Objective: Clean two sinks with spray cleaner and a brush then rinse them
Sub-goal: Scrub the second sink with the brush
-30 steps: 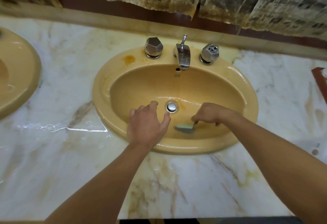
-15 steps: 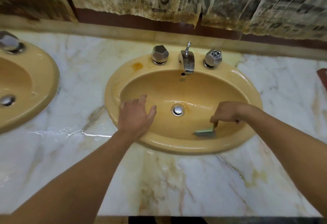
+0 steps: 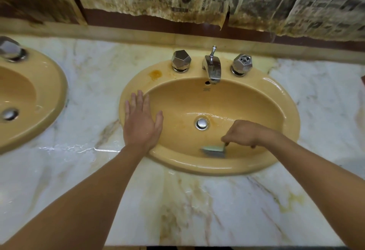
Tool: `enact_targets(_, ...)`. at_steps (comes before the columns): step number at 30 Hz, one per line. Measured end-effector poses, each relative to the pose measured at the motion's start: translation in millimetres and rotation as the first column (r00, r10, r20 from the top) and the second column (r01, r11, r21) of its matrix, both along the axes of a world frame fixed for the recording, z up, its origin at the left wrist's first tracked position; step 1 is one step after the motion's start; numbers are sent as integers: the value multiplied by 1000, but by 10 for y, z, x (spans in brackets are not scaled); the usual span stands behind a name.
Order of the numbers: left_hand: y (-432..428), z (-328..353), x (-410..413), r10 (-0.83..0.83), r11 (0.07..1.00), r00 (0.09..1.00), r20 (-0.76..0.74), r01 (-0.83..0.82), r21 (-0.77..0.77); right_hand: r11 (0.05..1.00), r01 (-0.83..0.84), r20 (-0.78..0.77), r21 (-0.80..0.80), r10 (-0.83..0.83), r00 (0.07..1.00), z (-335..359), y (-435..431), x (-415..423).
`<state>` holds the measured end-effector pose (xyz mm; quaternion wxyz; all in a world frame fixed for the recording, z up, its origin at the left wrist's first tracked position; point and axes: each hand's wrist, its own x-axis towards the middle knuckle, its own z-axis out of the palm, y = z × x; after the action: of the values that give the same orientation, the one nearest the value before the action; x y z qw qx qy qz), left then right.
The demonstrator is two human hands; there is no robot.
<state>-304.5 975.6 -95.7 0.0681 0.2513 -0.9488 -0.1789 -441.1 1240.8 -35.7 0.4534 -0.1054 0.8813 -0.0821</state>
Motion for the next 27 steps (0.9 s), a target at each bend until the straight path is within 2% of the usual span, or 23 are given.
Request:
enact_targets(1, -19, 7, -15, 22, 999, 1000, -18, -21, 37, 999, 6, -85, 31, -3, 996, -33, -46, 41)
enact_targets(2, -39, 12, -32, 35, 997, 999, -37, -32, 71, 1000, 19, -26, -5, -20, 999, -77, -88, 65)
enact_targets(4, -86, 13, -60, 26, 993, 998, -65, -19, 119, 980, 131, 241, -152, -92, 966, -110, -194, 87)
enact_targets(5, -115, 10, -68, 14, 991, 997, -78, -3, 136, 973, 161, 276, -162, -112, 954, -86, -234, 114)
enact_targets(7, -174, 22, -75, -12, 986, 995, -94, 28, 163, 996, 78, 61, -34, -75, 995, -149, -218, 84)
enact_targets(8, -193, 34, -72, -28, 984, 995, -100, 45, 173, 994, 112, -105, 15, -110, 988, -178, -212, 78)
enact_targets(9, -210, 47, -71, -41, 981, 993, -108, 60, 183, 989, 146, -161, 11, -142, 977, -207, -219, 94)
enact_targets(10, -222, 59, -70, -47, 979, 992, -117, 69, 192, 987, 156, -94, -34, -158, 983, -252, -216, 102)
enact_targets(11, -230, 71, -72, -48, 977, 991, -128, 73, 201, 981, 148, 54, -125, -142, 988, -280, -248, 125)
enact_targets(12, -239, 75, -77, -49, 975, 989, -140, 77, 207, 963, 192, 239, -188, -145, 960, -260, -306, 145)
enact_targets(13, -247, 75, -82, -53, 975, 987, -149, 84, 208, 939, 262, 354, -224, -172, 919, -225, -351, 189)
enact_targets(14, -259, 65, -89, -63, 975, 986, -154, 94, 203, 932, 269, 374, -244, -166, 913, -219, -375, 225)
enact_targets(15, -271, 49, -96, -77, 974, 985, -156, 107, 199, 947, 209, 292, -243, -134, 947, -224, -389, 278)
enact_targets(17, -295, 26, -112, -95, 972, 983, -158, 126, 200, 976, 83, 12, -200, -82, 997, -273, -455, 357)
enact_targets(20, -315, 10, -126, -109, 970, 980, -168, 141, 198, 935, 173, 131, -309, -138, 982, -373, -570, 380)
enact_targets(22, -320, 13, -132, -107, 970, 978, -178, 141, 197, 951, 163, 24, -261, -163, 986, -423, -592, 358)
enact_targets(24, -320, 19, -133, -102, 969, 977, -188, 140, 203, 939, 269, -92, -214, -294, 951, -444, -611, 339)
enact_targets(25, -317, 23, -133, -99, 968, 976, -193, 139, 207, 927, 290, -22, -237, -303, 953, -437, -639, 351)
enact_targets(27, -316, 26, -136, -87, 968, 975, -202, 131, 214, 912, 280, 274, -299, -199, 941, -470, -729, 363)
